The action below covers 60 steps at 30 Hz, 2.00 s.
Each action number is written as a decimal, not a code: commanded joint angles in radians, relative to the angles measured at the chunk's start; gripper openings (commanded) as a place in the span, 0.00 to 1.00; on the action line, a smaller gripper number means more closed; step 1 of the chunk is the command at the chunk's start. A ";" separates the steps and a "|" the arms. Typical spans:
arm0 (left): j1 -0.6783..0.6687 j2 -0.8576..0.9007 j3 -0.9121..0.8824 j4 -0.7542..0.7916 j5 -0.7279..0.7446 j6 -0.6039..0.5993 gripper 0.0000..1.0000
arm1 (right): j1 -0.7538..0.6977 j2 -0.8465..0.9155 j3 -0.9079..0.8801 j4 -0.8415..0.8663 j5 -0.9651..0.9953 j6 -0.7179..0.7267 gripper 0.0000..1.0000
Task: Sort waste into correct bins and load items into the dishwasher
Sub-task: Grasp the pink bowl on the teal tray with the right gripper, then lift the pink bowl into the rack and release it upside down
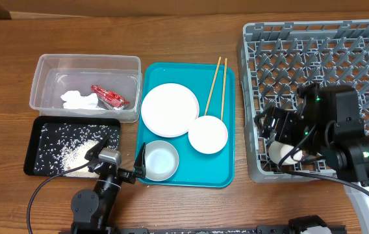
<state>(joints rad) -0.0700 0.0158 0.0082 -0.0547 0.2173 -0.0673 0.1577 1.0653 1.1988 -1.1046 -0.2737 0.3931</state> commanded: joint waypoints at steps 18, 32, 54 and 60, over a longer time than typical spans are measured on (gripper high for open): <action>0.006 -0.008 -0.003 0.000 0.009 0.008 1.00 | 0.428 0.520 -0.029 0.125 0.323 0.119 0.85; 0.006 -0.008 -0.003 0.000 0.009 0.008 1.00 | 0.393 0.724 -0.024 0.160 0.273 0.026 0.06; 0.006 -0.008 -0.003 0.000 0.009 0.008 1.00 | 0.245 0.273 0.057 0.128 1.508 0.184 0.04; 0.006 -0.008 -0.003 0.000 0.009 0.008 1.00 | 0.164 0.426 0.057 0.163 1.633 0.179 0.04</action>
<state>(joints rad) -0.0700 0.0158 0.0082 -0.0551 0.2173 -0.0673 0.3511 1.4357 1.2541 -0.9459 1.2232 0.5510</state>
